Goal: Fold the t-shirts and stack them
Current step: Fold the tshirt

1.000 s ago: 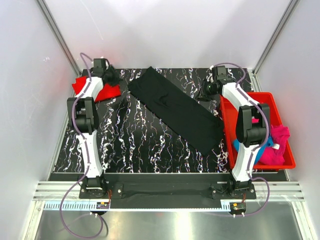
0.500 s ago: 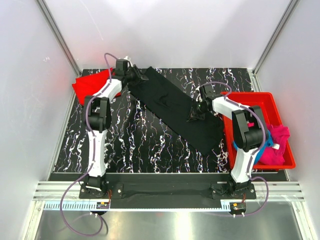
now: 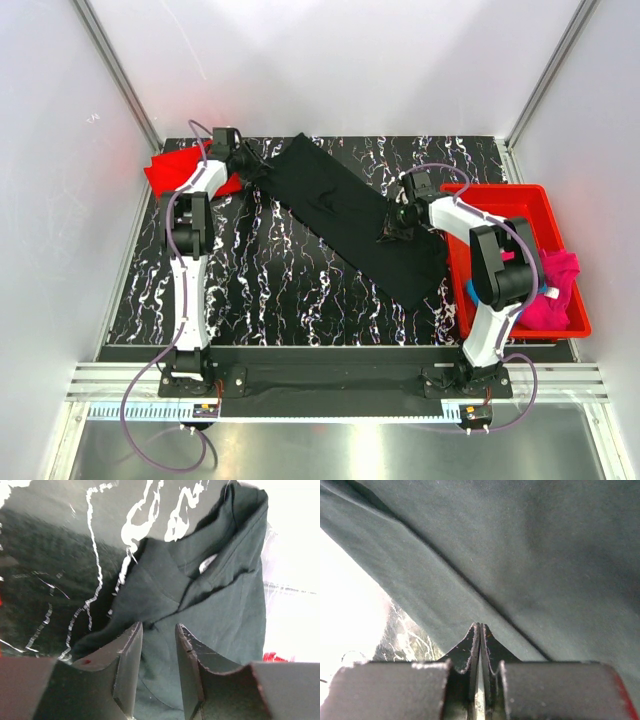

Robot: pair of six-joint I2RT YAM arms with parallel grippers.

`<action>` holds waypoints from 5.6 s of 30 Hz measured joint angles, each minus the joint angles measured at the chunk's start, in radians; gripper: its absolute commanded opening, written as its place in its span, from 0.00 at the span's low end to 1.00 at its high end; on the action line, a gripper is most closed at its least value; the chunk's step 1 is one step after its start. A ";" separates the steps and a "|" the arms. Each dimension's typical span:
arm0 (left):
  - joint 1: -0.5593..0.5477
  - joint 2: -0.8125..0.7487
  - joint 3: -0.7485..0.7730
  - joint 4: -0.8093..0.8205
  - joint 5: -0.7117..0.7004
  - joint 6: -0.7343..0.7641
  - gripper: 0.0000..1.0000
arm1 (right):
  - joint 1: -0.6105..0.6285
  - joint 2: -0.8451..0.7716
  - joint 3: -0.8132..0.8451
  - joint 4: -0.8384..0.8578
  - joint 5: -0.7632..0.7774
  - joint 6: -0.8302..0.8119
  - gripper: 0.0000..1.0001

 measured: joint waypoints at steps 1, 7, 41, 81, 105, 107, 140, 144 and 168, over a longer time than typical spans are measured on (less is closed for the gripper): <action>-0.003 0.000 0.000 -0.008 0.000 0.001 0.40 | 0.000 -0.006 0.003 -0.008 0.004 0.000 0.08; -0.005 -0.001 0.002 -0.023 0.022 0.011 0.52 | 0.001 -0.053 0.031 -0.093 0.066 -0.008 0.09; -0.064 -0.518 -0.745 0.011 -0.077 0.069 0.61 | 0.287 -0.177 -0.292 0.085 0.259 0.354 0.06; -0.082 -0.135 -0.229 0.001 -0.015 0.047 0.00 | 0.035 -0.022 -0.053 -0.067 0.353 0.080 0.22; -0.040 -0.087 -0.004 -0.194 -0.008 0.246 0.04 | 0.311 -0.274 -0.270 0.009 0.224 0.298 0.40; -0.037 -0.079 0.002 -0.200 0.000 0.248 0.19 | 0.308 -0.229 -0.213 0.016 0.204 0.244 0.39; -0.353 -1.386 -1.510 -0.127 -0.123 0.072 0.61 | 0.304 -0.564 -0.605 -0.020 0.130 0.280 0.43; -0.407 -1.409 -1.575 -0.057 -0.119 -0.001 0.62 | 0.304 -0.582 -0.605 -0.023 0.130 0.298 0.50; -0.655 -1.233 -1.588 0.087 -0.190 -0.180 0.27 | 0.307 -0.606 -0.693 0.008 0.103 0.380 0.00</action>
